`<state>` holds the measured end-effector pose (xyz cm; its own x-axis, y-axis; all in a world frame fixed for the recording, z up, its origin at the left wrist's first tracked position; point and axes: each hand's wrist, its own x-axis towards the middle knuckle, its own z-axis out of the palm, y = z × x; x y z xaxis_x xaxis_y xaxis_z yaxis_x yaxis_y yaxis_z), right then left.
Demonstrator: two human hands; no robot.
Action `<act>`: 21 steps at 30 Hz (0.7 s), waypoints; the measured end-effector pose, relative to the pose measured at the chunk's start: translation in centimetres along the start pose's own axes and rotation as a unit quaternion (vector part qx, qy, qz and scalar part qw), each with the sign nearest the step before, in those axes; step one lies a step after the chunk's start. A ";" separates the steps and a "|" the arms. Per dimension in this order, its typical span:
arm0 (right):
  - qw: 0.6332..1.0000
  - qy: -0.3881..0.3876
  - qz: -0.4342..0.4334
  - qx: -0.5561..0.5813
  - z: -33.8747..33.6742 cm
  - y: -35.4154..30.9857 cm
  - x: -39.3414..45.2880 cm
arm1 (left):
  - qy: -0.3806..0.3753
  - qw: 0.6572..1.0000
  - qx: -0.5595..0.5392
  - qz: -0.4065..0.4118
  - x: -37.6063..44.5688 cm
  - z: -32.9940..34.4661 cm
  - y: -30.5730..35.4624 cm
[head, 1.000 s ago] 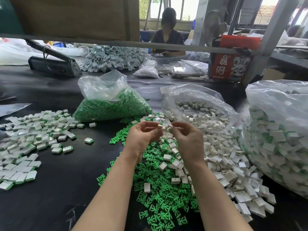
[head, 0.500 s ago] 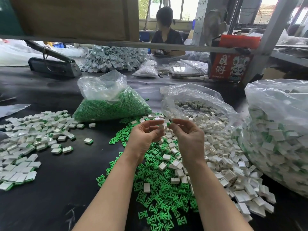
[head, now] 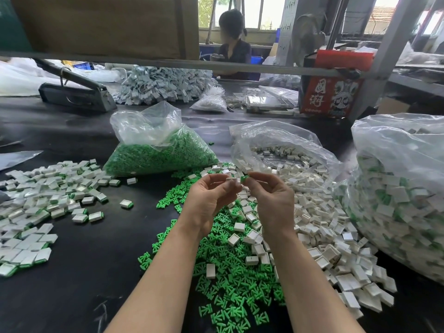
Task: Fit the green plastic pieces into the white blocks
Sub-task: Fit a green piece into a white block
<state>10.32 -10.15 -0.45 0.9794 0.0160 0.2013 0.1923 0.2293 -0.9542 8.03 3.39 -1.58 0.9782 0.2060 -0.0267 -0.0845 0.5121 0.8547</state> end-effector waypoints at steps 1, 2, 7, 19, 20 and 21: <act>1.000 0.000 -0.003 -0.003 0.0 0.0 0.0 | 0.000 1.000 0.001 -0.001 0.0 0.1 0.0; 1.000 0.000 -0.005 -0.003 0.1 -0.1 -0.1 | 0.001 1.000 0.005 -0.002 -0.1 0.1 0.1; 1.000 -0.003 -0.022 -0.003 0.2 -0.2 -0.2 | 0.003 1.000 0.027 -0.010 -0.1 0.1 0.1; 0.998 -0.016 -0.057 -0.032 0.1 0.2 -0.1 | 0.020 0.997 0.071 0.012 -0.3 0.1 0.4; 0.998 -0.018 -0.057 -0.032 0.1 0.2 -0.1 | 0.020 0.997 0.078 0.016 -0.4 0.1 0.4; 0.998 -0.020 -0.055 -0.033 0.1 0.3 0.0 | 0.020 0.996 0.086 0.022 -0.4 0.0 0.4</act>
<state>10.35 -10.02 -0.70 0.9490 0.0334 0.3136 0.3040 0.1672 -0.9379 7.64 3.49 -1.18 0.9656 0.2601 -0.0057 -0.0895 0.3524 0.9316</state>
